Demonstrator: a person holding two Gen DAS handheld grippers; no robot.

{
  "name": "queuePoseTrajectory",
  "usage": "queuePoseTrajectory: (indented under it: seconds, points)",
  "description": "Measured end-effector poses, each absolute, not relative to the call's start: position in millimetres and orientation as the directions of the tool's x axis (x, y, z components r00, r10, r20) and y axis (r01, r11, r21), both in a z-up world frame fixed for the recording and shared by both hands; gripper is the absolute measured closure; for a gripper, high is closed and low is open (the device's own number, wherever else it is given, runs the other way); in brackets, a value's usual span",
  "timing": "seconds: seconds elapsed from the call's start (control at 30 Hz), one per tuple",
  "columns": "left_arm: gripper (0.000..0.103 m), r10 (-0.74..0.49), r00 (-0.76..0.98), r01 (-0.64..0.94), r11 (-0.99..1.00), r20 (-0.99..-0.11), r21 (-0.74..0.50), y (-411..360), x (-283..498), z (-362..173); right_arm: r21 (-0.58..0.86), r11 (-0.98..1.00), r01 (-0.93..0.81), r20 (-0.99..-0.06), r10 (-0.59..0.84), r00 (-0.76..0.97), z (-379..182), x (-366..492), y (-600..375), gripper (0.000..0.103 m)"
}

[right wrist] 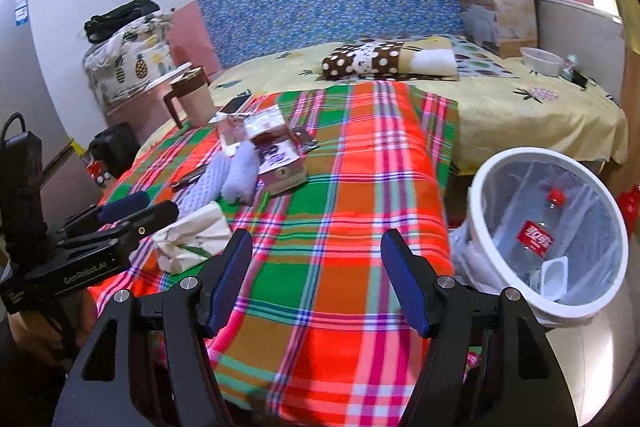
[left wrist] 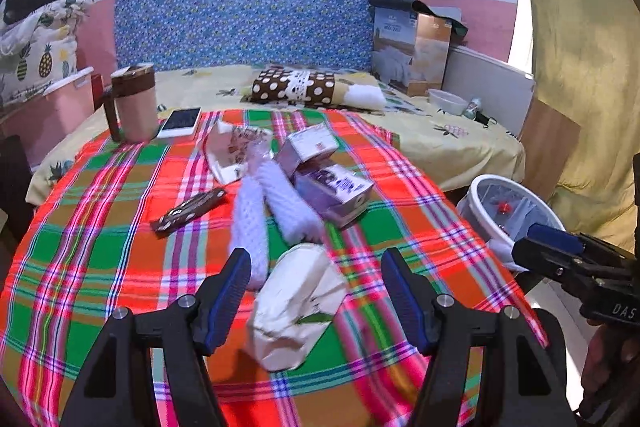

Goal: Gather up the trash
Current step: 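Move both tools back over the bed toward the remaining trash, then grasp the white paper wrapper with left gripper while right gripper grasps purple milk carton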

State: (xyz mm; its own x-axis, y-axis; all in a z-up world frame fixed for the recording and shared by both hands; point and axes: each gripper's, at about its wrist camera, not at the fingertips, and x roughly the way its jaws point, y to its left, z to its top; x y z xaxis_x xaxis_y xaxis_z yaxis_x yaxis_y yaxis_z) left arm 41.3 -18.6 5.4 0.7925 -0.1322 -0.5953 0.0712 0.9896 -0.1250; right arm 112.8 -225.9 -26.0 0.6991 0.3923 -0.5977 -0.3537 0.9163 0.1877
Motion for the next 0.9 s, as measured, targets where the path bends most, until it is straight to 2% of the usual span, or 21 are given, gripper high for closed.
queuePoseTrajectory:
  seconds: [0.4,0.5,0.6,0.67,0.9]
  points:
    - [0.035,-0.158,0.726,0.07,0.985,-0.669,-0.157,1.7,58.2,-25.2,0.186,0.911,-0.368,-0.617,0.4,0.678,-28.7,113.0,-212.4,0.035]
    - [0.047,-0.165,0.702,0.072,0.984,-0.692,-0.161,0.7,61.0,-33.8,0.186,0.911,-0.369,-0.624,0.4,0.671,-30.1,114.8,-209.8,0.035]
    - [0.067,-0.178,0.689,0.092,0.983,-0.703,-0.159,-4.2,61.0,-38.4,0.184,0.909,-0.373,-0.628,0.401,0.667,-30.9,116.0,-206.7,0.035]
    - [0.07,-0.186,0.688,0.102,0.982,-0.701,-0.161,-6.5,59.7,-38.6,0.184,0.909,-0.374,-0.63,0.401,0.665,-30.9,117.8,-205.8,0.035]
    - [0.072,-0.227,0.716,0.114,0.971,-0.66,-0.211,-5.2,52.5,-23.3,0.182,0.908,-0.378,-0.637,0.402,0.658,-32.2,122.9,-201.3,0.035]
